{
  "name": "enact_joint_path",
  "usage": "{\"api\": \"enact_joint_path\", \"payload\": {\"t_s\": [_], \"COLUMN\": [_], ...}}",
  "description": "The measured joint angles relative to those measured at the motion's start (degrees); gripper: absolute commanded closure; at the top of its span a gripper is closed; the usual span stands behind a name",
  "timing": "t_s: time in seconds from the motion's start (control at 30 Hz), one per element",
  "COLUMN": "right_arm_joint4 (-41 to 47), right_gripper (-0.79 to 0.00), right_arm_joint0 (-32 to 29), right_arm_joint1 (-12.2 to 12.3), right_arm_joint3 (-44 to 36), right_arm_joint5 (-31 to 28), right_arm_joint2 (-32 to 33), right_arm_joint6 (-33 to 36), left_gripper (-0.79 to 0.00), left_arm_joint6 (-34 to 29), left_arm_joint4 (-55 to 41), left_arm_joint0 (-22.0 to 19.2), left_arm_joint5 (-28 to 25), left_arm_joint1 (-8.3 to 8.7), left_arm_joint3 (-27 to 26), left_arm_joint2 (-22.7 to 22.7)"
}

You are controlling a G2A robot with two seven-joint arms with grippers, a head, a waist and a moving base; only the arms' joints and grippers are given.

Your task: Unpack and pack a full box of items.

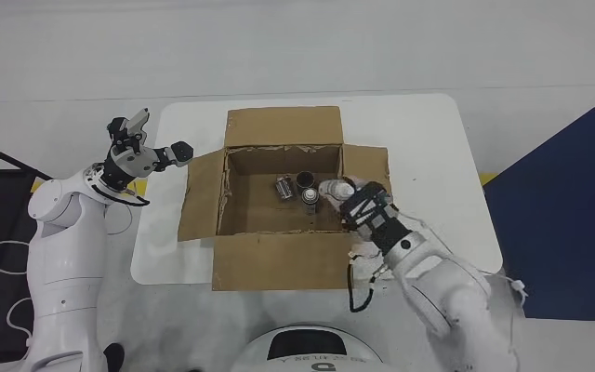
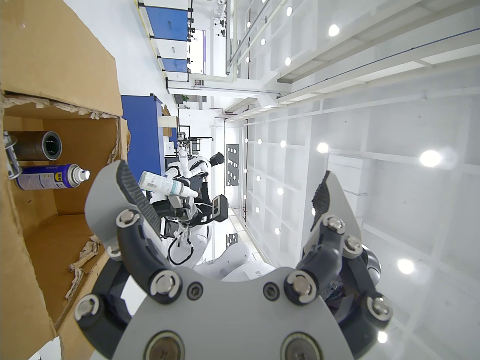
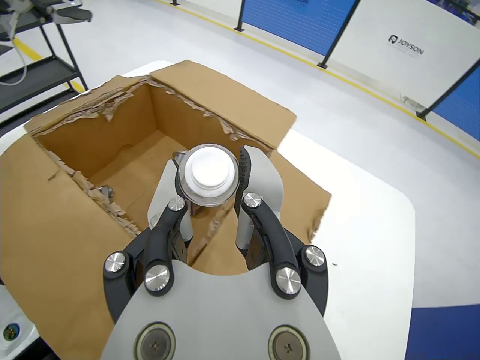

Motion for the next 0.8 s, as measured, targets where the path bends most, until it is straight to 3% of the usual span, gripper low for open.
{"api": "enact_joint_path", "payload": {"t_s": [0.23, 0.47, 0.63, 0.77, 0.8], "right_arm_joint4": [-1.8, -1.0, -0.1, 0.4, 0.6], "right_gripper": [0.000, 0.000, 0.000, -0.271, -0.289], "right_arm_joint0": [9.7, 24.1, 30.4, 33.1, 33.4], "right_arm_joint1": [-1.4, -4.5, -6.4, -7.4, -7.6], "right_arm_joint3": [5.1, 20.5, 27.7, 31.5, 32.2], "right_arm_joint5": [-0.7, 6.2, 9.7, 10.3, 10.4], "right_arm_joint2": [-14.0, -24.1, -28.4, -30.3, -30.5], "right_arm_joint6": [11.8, 18.3, 23.0, 26.0, 26.2], "left_gripper": [-0.785, -0.785, -0.785, -0.785, -0.785], "left_arm_joint6": [0.0, 0.0, 0.0, 0.0, 0.0], "left_arm_joint4": [0.0, 0.0, 0.0, 0.0, 0.0], "left_arm_joint0": [0.0, 0.0, 0.0, 0.0, 0.0], "left_arm_joint5": [0.0, 0.0, 0.0, 0.0, 0.0], "left_arm_joint1": [0.00, 0.00, 0.00, 0.00, 0.00], "left_arm_joint3": [0.0, 0.0, 0.0, 0.0, 0.0], "left_arm_joint2": [0.0, 0.0, 0.0, 0.0, 0.0]}}
